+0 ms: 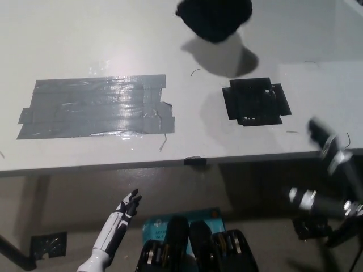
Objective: A person hands a black t-shirt to the robot and rhe robot picks it up with its right hand and places it on the black spot on the desk infron tof it
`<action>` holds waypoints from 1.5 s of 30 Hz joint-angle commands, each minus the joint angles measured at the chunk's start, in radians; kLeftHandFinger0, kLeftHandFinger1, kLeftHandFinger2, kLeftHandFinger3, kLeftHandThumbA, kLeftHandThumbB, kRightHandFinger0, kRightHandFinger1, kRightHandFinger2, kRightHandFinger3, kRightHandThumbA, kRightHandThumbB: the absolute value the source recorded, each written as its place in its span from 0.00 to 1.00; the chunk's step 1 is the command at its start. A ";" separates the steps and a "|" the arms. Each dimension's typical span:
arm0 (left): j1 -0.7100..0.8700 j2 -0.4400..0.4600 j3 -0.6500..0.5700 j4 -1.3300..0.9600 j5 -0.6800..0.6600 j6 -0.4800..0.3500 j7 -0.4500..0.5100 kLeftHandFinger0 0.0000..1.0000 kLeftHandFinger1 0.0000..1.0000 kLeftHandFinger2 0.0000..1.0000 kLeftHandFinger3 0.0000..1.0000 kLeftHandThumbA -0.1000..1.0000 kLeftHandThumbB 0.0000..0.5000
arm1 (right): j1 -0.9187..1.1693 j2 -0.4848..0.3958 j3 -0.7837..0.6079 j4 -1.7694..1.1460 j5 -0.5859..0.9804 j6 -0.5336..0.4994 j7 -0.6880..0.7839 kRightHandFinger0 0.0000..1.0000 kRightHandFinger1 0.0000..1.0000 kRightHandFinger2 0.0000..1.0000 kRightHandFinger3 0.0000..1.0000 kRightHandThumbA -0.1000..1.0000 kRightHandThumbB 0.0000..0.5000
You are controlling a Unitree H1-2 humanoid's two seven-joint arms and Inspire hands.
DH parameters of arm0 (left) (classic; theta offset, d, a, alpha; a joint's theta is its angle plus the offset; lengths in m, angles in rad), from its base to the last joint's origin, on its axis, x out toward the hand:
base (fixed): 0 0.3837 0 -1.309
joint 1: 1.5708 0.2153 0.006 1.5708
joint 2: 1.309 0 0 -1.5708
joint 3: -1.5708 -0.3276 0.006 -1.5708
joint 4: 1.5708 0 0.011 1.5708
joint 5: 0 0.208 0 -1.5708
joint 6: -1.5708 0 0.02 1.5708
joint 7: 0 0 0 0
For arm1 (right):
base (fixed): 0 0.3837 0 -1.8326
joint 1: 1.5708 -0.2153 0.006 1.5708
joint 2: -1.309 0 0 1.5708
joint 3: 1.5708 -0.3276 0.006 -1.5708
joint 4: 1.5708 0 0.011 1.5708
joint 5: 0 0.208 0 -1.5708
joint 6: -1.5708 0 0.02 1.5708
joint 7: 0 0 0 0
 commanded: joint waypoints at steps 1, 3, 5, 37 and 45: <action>0.000 0.039 -0.031 -0.037 0.003 -0.010 -0.079 1.00 1.00 1.00 1.00 1.00 1.00 | -0.240 -0.035 -0.048 -0.130 -0.247 0.123 -0.100 1.00 1.00 1.00 1.00 1.00 0.73; 0.001 0.039 -0.035 -0.042 0.001 -0.005 -0.081 1.00 1.00 1.00 1.00 1.00 1.00 | -0.292 -0.039 -0.043 -0.091 -0.256 0.151 -0.101 1.00 1.00 1.00 1.00 1.00 0.74; 0.000 0.042 -0.035 -0.046 0.006 -0.004 -0.079 1.00 1.00 1.00 1.00 1.00 1.00 | -0.343 -0.043 -0.037 -0.044 -0.272 0.161 -0.107 1.00 1.00 1.00 1.00 1.00 0.64; -0.034 0.046 -0.022 -0.060 0.014 0.002 -0.098 1.00 1.00 1.00 1.00 1.00 1.00 | -0.996 -0.076 0.152 1.288 -0.439 -0.198 -0.612 0.01 0.32 0.73 0.70 0.00 0.35; -0.037 0.048 -0.019 -0.052 0.005 -0.007 -0.102 1.00 1.00 1.00 1.00 1.00 1.00 | -0.944 -0.096 0.145 1.096 -0.448 -0.216 -0.597 0.00 0.48 0.86 0.96 0.00 0.36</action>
